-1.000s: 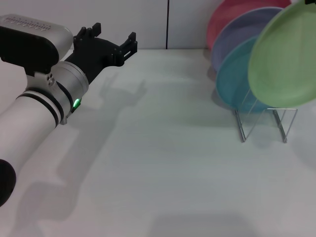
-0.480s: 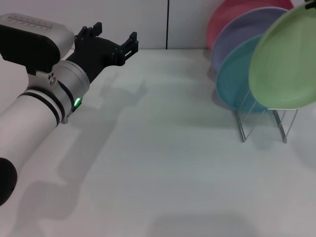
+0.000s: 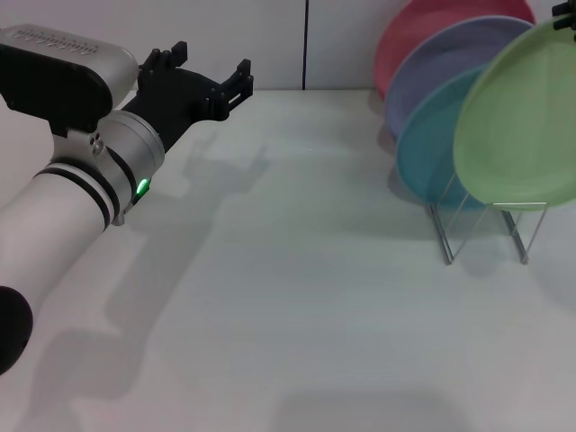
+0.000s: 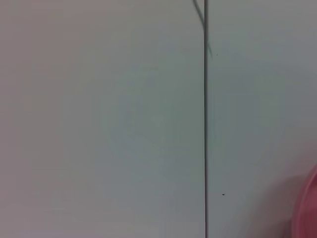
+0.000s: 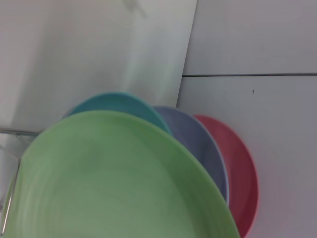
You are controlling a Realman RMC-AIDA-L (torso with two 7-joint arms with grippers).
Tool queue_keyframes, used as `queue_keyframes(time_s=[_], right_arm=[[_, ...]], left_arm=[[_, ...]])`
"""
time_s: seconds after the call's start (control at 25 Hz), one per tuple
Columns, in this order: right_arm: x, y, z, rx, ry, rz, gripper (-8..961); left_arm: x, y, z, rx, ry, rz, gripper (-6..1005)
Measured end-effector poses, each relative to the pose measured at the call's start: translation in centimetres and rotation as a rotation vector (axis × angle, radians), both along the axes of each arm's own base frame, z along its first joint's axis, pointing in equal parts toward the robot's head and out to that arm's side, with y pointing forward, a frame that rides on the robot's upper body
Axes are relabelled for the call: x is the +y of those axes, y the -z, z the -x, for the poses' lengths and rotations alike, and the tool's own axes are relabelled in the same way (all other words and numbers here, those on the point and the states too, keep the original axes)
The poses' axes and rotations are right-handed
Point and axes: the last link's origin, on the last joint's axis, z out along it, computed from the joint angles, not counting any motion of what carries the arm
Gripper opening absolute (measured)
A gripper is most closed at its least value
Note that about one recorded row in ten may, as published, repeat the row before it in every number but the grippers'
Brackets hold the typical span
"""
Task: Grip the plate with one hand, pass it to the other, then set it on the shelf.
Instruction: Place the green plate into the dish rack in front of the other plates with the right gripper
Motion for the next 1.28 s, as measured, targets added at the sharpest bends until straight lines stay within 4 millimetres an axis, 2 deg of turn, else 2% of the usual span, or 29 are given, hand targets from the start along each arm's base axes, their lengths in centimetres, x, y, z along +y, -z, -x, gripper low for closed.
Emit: queue_keyframes(time_s=[0.24,0.48,0.8,1.04,1.28], right_arm=[[0.0,0.6,-0.1,-0.009,-0.003,0.018,121],[-0.8,1.7,-0.8,-0.05,-0.04,0.062,131],[-0.6,1.1,-1.3,-0.035,-0.018,0.041,144],[-0.9,-0.1,-1.3,-0.021,-0.037,-0.004,360],[-0.6,-1.6,-1.5,0.047,-0.038,-0.086,626]], left_arm=[[0.1,0.1,0.1,0.003,-0.003,0.004,856],[0.4,0.3,0.2,0.009,-0.008,0.011,856],[0.7,0.4,0.1,0.006,-0.01,0.016,856],[0.8,0.4,0.1,0.009,-0.012,0.017,856],[0.9,0.4,0.0,0.01,-0.008,0.017,856]])
